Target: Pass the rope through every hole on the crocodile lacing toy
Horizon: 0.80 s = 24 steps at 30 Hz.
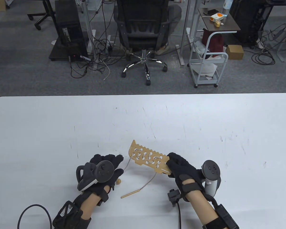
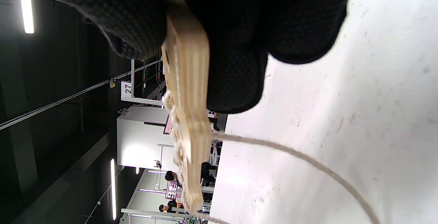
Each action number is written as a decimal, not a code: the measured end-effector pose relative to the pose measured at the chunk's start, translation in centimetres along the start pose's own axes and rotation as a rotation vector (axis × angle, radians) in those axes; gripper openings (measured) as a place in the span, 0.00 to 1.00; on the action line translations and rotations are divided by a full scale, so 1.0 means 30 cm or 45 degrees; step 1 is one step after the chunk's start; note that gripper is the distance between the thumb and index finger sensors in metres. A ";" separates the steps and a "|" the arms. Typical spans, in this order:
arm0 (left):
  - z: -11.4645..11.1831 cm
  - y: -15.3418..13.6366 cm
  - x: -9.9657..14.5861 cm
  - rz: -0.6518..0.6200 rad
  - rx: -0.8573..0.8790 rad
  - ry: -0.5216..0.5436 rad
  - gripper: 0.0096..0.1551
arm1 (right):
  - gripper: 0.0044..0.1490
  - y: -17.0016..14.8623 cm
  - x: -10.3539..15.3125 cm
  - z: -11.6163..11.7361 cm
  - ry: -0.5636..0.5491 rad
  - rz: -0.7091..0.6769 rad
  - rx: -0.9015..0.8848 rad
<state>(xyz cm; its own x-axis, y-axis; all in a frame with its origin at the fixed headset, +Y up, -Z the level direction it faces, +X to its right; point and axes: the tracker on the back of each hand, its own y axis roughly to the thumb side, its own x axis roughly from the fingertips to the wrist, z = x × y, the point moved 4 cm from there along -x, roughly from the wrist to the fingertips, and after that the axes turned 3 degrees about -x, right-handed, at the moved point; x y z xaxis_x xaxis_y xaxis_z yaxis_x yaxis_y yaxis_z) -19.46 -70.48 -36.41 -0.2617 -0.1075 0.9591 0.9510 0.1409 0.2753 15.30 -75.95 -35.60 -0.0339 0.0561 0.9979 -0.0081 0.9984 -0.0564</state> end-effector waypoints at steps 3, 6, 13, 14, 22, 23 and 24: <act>0.013 -0.043 -0.002 0.039 0.028 0.046 0.38 | 0.34 0.000 -0.001 0.001 0.004 -0.004 -0.002; 0.022 -0.088 -0.003 0.083 0.096 0.082 0.35 | 0.34 0.001 -0.001 0.002 0.006 -0.008 0.000; 0.028 -0.164 -0.006 0.173 0.096 0.085 0.38 | 0.34 0.000 -0.002 0.000 0.004 -0.011 0.012; 0.026 -0.173 -0.007 0.187 0.095 0.073 0.39 | 0.33 0.000 -0.002 0.000 0.004 -0.011 0.012; 0.005 -0.226 -0.009 0.266 0.103 0.014 0.43 | 0.34 -0.005 -0.002 0.002 0.013 -0.010 0.043; 0.001 -0.230 -0.008 0.271 0.107 0.004 0.43 | 0.34 -0.004 -0.003 0.002 0.018 -0.011 0.042; -0.001 -0.233 -0.008 0.273 0.107 -0.004 0.44 | 0.34 -0.004 -0.003 0.003 0.022 -0.011 0.041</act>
<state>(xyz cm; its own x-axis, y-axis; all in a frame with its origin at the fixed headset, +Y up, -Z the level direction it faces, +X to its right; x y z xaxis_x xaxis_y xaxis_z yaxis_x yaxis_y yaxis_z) -26.03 -71.48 -38.56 -0.0556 -0.0636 0.9964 0.9679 0.2415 0.0694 15.21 -76.07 -35.69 -0.0163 0.0478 0.9987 -0.0407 0.9980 -0.0484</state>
